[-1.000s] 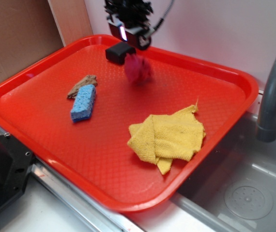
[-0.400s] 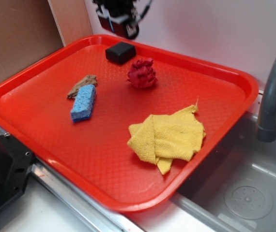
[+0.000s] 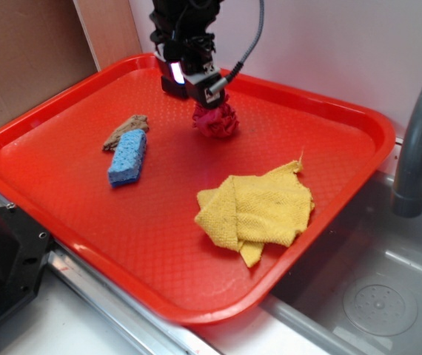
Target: Grab the red paper.
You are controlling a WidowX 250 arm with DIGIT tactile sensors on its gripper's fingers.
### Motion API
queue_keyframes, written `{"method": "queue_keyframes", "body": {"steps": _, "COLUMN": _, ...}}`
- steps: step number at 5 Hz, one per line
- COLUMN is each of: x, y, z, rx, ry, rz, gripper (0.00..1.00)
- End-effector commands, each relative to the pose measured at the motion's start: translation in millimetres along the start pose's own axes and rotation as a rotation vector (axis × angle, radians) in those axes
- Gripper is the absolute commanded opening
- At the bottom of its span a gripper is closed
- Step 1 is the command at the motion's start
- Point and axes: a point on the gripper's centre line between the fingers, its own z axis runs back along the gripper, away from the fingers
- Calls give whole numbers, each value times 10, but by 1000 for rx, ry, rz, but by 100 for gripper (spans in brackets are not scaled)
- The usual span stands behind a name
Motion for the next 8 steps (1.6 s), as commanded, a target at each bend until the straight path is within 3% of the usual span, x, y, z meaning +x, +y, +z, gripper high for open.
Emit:
{"method": "queue_keyframes", "body": {"steps": 1, "x": 227, "y": -69, "z": -68, "rx": 24, "ry": -45, "rz": 177, "gripper": 100}}
{"method": "queue_keyframes", "body": {"steps": 2, "x": 282, "y": -47, "z": -190, "rx": 42, "ry": -92, "rz": 209, "gripper": 100}}
{"method": "queue_keyframes", "body": {"steps": 3, "x": 369, "y": 10, "z": -348, "rx": -24, "ry": -82, "rz": 248, "gripper": 100}}
{"method": "queue_keyframes", "body": {"steps": 4, "x": 422, "y": -18, "z": -415, "rx": -81, "ry": -32, "rz": 256, "gripper": 100}}
{"method": "queue_keyframes", "body": {"steps": 7, "x": 400, "y": -140, "z": -327, "rx": -84, "ry": 6, "rz": 238, "gripper": 100}}
{"method": "queue_keyframes", "body": {"steps": 8, "x": 410, "y": -129, "z": -324, "rx": -75, "ry": 8, "rz": 237, "gripper": 71}}
